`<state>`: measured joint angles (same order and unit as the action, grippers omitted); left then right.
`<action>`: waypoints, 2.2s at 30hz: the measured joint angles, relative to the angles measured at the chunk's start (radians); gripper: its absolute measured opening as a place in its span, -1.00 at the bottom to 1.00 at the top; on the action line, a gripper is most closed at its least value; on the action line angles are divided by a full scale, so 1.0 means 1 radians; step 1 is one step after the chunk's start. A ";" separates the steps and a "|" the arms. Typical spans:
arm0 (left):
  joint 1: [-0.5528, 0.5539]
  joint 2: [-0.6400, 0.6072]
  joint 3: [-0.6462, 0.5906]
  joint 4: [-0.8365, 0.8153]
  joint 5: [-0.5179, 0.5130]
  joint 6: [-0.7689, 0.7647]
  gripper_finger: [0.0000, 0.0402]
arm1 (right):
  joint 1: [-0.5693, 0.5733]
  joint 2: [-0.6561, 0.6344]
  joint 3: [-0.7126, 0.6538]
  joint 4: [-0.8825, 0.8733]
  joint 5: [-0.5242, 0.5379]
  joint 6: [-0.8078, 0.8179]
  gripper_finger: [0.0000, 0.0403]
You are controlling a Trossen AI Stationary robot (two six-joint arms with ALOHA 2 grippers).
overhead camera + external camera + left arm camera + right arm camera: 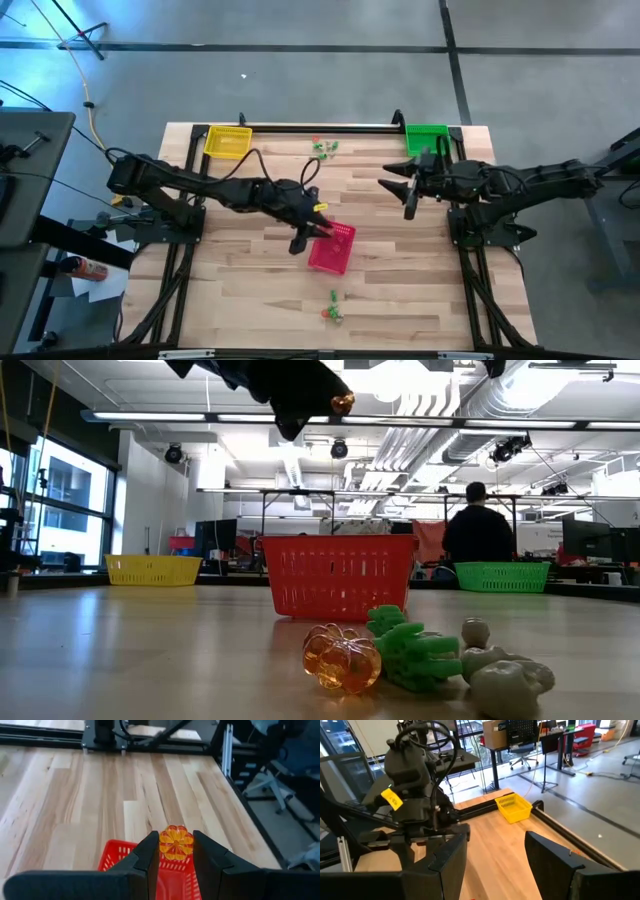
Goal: Sort Halloween decoration
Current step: Put the orange pumpkin toy into the red bin
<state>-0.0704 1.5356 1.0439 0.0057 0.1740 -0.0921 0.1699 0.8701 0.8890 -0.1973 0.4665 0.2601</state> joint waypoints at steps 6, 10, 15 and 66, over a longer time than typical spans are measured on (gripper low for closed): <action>0.006 0.000 0.000 0.015 0.000 -0.049 -0.60 | 0.000 0.026 0.000 0.066 -0.014 0.030 -0.02; 0.006 0.000 0.000 0.084 -0.007 -0.080 -0.60 | 0.000 0.048 0.000 0.175 -0.035 -0.023 -0.02; 0.006 -0.001 0.000 0.110 -0.046 -0.081 -0.60 | 0.000 0.055 0.000 0.266 -0.054 -0.131 -0.02; -0.014 0.454 0.348 -0.481 -0.142 0.200 -0.41 | 0.000 0.055 0.000 0.222 -0.047 -0.129 -0.02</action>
<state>-0.0845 1.9892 1.3918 -0.4749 0.0322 0.1080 0.1700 0.9249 0.8890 0.0246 0.4198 0.1310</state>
